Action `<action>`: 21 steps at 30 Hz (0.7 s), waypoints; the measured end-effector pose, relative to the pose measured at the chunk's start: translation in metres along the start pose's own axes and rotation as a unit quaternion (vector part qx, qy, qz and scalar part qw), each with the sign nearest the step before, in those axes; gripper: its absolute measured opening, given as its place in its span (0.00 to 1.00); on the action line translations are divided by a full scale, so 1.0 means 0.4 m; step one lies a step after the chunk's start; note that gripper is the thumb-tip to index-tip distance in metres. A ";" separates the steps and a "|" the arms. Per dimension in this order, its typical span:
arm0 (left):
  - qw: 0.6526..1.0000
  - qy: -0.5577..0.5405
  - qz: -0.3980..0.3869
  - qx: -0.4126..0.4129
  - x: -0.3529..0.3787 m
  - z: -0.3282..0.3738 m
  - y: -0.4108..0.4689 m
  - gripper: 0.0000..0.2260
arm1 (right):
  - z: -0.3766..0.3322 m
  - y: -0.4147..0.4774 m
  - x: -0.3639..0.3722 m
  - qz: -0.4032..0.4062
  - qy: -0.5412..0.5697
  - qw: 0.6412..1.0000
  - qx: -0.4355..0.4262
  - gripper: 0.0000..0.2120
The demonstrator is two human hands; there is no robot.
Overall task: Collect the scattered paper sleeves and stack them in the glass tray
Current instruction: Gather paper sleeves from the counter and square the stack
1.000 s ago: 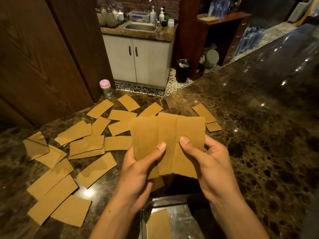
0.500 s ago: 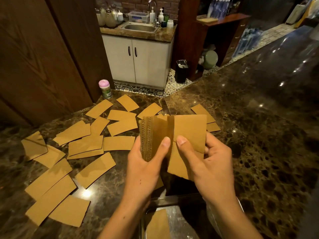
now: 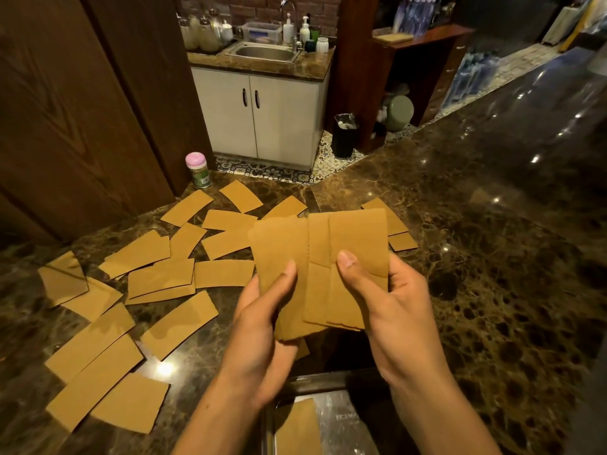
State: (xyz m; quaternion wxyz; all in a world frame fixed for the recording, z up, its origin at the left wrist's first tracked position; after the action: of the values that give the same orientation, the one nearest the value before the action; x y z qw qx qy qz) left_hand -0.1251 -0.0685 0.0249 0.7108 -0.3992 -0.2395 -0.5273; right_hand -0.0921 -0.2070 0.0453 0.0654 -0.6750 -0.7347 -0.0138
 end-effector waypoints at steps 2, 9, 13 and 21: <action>0.999 0.028 0.019 0.027 -0.010 0.008 0.004 0.18 | 0.000 0.001 -0.010 0.008 0.003 1.000 -0.003 0.11; 0.996 0.071 0.019 0.057 0.001 0.018 0.006 0.18 | 0.007 -0.006 0.005 -0.078 0.041 0.995 0.049 0.15; 0.997 0.071 0.002 0.035 -0.002 0.019 0.002 0.14 | 0.002 0.000 -0.005 -0.049 0.059 0.996 0.052 0.14; 0.995 0.081 0.035 0.044 -0.009 0.022 -0.010 0.22 | 0.000 0.009 -0.016 -0.056 0.039 0.996 0.050 0.15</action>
State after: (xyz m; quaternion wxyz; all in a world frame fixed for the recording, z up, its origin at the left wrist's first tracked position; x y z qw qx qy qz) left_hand -0.1292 -0.0598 0.0282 0.7626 -0.3321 -0.1899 -0.5216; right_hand -0.0879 -0.2131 0.0442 0.1266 -0.6279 -0.7679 -0.0072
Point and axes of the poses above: each hand's wrist, its own y-axis towards the middle knuckle, its own x-axis out of the palm, z = x × y, the point moved 4 cm from there along y, towards the middle knuckle, and after that the axes turned 9 degrees about -y, right-handed, at the moved point
